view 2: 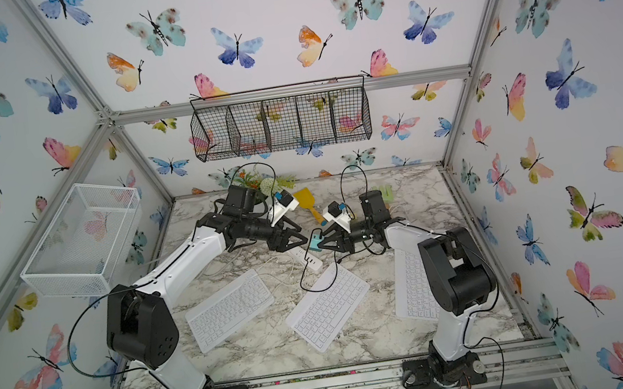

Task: Unplug the wireless keyboard
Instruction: Remove the power cord from the plug.

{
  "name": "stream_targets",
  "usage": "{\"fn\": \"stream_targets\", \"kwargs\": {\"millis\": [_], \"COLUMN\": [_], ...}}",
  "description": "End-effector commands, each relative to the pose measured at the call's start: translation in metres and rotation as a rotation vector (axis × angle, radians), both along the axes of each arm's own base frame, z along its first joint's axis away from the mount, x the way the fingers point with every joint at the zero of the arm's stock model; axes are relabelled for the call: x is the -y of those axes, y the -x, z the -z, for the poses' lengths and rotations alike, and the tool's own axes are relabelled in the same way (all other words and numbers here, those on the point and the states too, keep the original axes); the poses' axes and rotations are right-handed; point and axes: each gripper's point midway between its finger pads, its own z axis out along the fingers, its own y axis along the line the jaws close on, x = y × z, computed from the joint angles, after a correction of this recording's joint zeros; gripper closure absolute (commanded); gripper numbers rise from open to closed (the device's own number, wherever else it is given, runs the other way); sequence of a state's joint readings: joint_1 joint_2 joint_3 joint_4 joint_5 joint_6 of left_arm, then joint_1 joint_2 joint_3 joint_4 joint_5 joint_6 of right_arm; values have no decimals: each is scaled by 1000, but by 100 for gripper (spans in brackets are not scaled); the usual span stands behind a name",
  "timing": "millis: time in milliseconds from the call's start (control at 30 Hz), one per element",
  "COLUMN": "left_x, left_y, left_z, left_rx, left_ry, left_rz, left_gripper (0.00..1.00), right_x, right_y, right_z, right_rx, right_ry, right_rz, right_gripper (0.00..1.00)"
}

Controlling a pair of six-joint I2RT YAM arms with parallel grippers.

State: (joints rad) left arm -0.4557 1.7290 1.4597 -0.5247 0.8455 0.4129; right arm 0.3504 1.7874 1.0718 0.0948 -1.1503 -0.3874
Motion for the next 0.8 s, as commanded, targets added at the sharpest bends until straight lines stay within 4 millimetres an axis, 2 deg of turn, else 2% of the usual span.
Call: {"fn": "stream_targets", "kwargs": {"millis": [0, 167, 300, 533, 767], "left_x": [7, 14, 19, 28, 31], "left_y": [12, 13, 14, 12, 14], "left_z": [14, 21, 31, 65, 70], "left_rx": [52, 142, 127, 115, 71], "left_ry": [-12, -3, -2, -116, -108], "left_rz": [129, 209, 262, 296, 311], "left_gripper": [41, 45, 47, 49, 57], "right_x": [1, 1, 1, 1, 1], "right_y": [8, 11, 13, 15, 15], "right_z": [-18, -20, -22, -24, -23], "right_rx": [24, 17, 18, 6, 10], "right_ry": [-15, -13, -13, -18, -10], "right_rz": [-37, -55, -64, -75, -73], "right_gripper": [76, 76, 76, 76, 76]}}
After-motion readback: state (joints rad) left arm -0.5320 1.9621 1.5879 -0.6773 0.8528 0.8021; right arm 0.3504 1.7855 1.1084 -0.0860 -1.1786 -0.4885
